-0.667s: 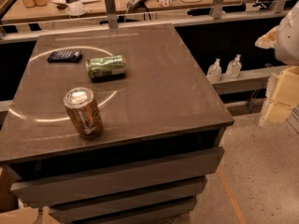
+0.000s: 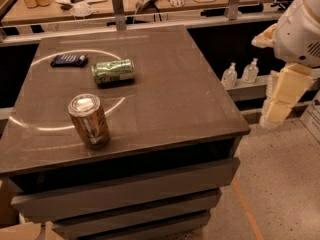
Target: Pick green can
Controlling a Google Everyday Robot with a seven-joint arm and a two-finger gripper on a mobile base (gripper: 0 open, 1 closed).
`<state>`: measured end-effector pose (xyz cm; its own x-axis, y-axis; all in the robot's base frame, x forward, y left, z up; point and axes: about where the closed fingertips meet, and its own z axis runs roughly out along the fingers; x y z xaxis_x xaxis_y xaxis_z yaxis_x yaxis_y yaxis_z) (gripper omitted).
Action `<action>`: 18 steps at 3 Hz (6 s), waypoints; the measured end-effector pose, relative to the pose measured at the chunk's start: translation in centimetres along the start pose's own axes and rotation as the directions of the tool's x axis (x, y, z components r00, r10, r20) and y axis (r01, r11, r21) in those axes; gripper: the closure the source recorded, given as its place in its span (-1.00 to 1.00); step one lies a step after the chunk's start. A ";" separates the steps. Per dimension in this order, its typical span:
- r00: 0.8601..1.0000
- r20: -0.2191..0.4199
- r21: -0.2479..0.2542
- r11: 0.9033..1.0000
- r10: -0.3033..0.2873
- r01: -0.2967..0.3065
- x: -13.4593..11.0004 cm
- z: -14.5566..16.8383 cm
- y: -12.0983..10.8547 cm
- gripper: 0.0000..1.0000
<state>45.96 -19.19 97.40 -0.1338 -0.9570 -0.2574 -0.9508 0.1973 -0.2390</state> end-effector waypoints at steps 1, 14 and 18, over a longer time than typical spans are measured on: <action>0.986 0.153 -0.026 0.997 -0.062 0.066 -3.4 2.2 -2.6 -1.00; 0.739 0.673 -0.279 0.936 0.033 0.213 -29.2 24.6 -13.3 -0.48; 0.427 0.898 -0.192 0.967 0.105 0.167 -27.6 16.2 -17.4 1.00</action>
Offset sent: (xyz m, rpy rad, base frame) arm 0.1204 0.1102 -0.0236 0.5076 -0.0184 0.2828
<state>70.68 7.27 93.54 0.0941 -0.1972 -0.9758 -0.9955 -0.0096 -0.0941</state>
